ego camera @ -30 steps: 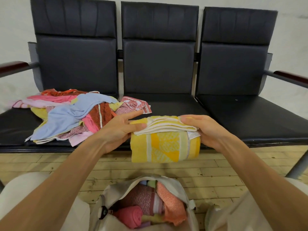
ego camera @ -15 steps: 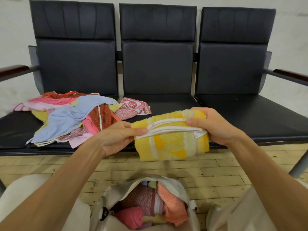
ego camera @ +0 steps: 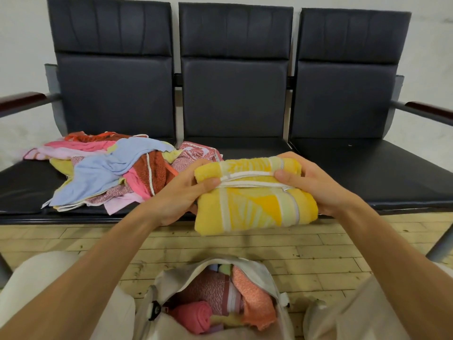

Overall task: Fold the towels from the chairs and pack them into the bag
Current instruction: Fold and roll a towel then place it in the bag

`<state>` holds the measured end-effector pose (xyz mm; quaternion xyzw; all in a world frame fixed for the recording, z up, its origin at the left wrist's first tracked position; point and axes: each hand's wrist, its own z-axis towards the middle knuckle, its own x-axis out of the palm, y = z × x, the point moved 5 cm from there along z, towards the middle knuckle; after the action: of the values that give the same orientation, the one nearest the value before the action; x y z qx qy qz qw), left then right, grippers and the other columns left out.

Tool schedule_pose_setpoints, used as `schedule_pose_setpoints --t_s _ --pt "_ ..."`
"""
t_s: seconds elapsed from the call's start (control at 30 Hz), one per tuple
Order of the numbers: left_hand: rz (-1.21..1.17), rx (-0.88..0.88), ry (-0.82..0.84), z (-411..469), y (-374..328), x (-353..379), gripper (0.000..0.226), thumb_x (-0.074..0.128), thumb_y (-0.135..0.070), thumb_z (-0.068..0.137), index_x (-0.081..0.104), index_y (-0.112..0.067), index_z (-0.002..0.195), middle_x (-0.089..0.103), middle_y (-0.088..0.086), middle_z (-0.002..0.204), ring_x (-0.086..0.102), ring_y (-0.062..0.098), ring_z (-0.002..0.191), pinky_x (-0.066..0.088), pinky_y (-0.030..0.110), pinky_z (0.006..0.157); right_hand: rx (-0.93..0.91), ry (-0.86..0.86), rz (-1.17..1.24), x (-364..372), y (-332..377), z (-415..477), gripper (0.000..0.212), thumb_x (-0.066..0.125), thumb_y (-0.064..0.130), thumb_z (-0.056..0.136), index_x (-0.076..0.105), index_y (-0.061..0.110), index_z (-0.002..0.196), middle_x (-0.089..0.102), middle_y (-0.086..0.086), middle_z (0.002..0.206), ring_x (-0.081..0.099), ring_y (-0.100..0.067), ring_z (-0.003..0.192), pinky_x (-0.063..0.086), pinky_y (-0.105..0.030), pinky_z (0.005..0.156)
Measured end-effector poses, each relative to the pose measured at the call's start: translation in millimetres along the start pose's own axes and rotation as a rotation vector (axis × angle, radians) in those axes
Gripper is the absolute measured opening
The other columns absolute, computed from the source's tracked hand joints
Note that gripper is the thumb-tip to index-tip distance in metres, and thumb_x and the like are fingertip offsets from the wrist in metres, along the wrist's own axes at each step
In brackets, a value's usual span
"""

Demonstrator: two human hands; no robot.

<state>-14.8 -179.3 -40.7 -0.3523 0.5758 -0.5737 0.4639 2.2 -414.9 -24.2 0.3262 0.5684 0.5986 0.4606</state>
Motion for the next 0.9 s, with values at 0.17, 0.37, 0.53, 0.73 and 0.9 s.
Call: schedule_pose_setpoints --t_s 0.17,0.37,0.53,0.73,0.9 --pt "-0.106 0.160 -0.071 0.7 -11.0 -0.4 0.038 0.056 0.004 0.087 0.061 -0.016 0.120 0.072 -0.003 0.108 0.067 0.015 0.105 0.055 0.025 0.079 -0.080 -0.037 0.146 -1.1 3.2 3.3 0.036 0.064 0.004 0.078 0.064 0.015 0.113 0.071 -0.004 0.102 0.071 -0.024 0.093 0.059 -0.035 0.068" --pt "-0.163 0.112 -0.115 1.0 -11.9 -9.1 0.041 0.052 0.014 0.085 0.068 -0.015 0.109 0.074 0.002 0.103 0.069 0.018 0.097 0.058 0.027 0.073 0.071 0.013 0.331 8.6 -11.4 6.5 0.023 0.063 0.013 0.082 0.068 0.013 0.105 0.070 -0.011 0.102 0.070 -0.028 0.089 0.060 -0.039 0.069" --pt "-0.278 -0.008 0.039 -2.0 -10.0 -7.5 0.037 0.050 0.000 0.084 0.064 -0.009 0.118 0.070 0.010 0.115 0.066 0.027 0.106 0.058 0.030 0.075 0.221 -0.111 0.272 8.1 -17.3 8.3 0.039 0.055 0.050 0.086 0.070 0.015 0.093 0.073 -0.009 0.093 0.071 -0.026 0.087 0.059 -0.041 0.075" --pt "-0.279 -0.102 -0.134 2.7 -1.4 -1.5 0.025 0.049 -0.028 0.098 0.068 -0.021 0.112 0.073 0.001 0.106 0.071 0.017 0.094 0.059 0.027 0.071 0.221 -0.154 0.200 6.3 -21.7 12.5 0.026 0.068 0.022 0.086 0.070 0.016 0.112 0.073 -0.010 0.107 0.071 -0.028 0.098 0.059 -0.040 0.075" --pt "-0.503 -0.239 -0.114 3.3 13.1 7.3 0.039 0.061 -0.030 0.082 0.065 -0.018 0.119 0.069 0.008 0.117 0.068 0.024 0.103 0.053 0.038 0.089 0.194 -0.163 0.311 5.9 -18.4 11.6 0.054 0.075 0.018 0.067 0.064 0.013 0.120 0.073 -0.013 0.109 0.071 -0.030 0.097 0.060 -0.038 0.071"
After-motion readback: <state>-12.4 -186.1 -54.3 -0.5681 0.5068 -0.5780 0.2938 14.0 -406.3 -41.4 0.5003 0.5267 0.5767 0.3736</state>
